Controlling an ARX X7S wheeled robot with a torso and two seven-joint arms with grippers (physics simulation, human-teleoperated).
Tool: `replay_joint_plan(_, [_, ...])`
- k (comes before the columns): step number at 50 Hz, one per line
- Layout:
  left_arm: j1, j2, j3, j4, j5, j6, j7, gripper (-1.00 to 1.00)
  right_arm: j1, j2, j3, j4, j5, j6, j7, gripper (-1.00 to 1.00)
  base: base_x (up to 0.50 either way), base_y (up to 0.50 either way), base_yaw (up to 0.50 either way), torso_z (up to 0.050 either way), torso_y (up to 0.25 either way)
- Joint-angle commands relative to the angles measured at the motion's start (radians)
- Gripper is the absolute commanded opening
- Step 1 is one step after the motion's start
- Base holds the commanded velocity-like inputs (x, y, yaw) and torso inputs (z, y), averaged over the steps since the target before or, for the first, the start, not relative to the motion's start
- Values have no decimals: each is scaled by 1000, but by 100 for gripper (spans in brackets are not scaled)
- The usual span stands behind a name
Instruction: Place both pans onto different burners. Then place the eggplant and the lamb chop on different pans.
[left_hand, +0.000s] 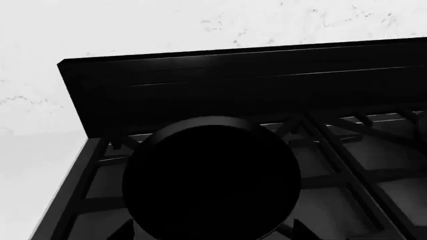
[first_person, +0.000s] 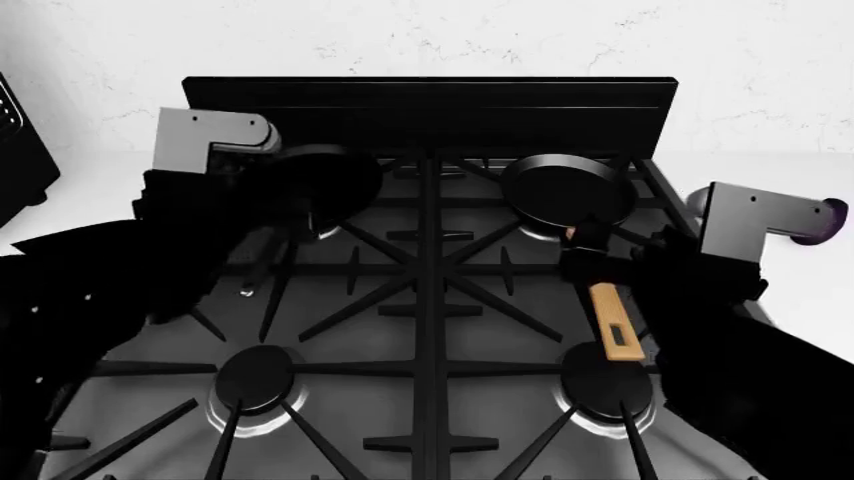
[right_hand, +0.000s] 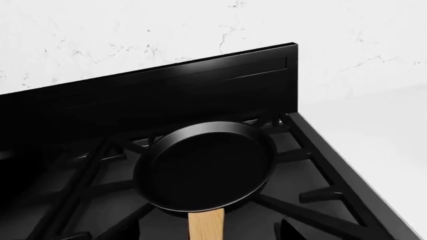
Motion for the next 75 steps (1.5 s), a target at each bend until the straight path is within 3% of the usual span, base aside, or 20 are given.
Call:
replay_joint_plan(1, [102,-71,-91,256,-89,40,-93,100,-9,26,24,-71,10,-12,34,100,0,0,0,0,0])
replay_joint_plan(12, [265,-158,-187,579,-111,135,-238,100,-32,92,62,-231,30,-24,95,100,0,0,0,0,0])
replay_joint_plan(24, [437,-198,-246,876,-14,256,-356,100,-180,195,128,-443,24,-110,176,100,0,0,0,0,0])
replay_joint_plan(36, [629,-220,-256,1064,187,370,-357,100,-326,248,159,-608,-52,-183,225,100,0,0,0,0,0])
replay_joint_plan(42, [711,-206,-205,1093,345,432,-346,100,-445,261,199,-655,-117,-278,223,100,0,0,0,0,0])
replay_joint_plan(49, [757,-300,-43,1094,478,613,-452,100,-546,278,220,-721,-209,-323,256,100,0,0,0,0,0])
replay_joint_plan(75, [779,-337,32,1075,534,703,-499,100,-508,290,204,-713,-180,-321,272,100,0,-213,0,0,0])
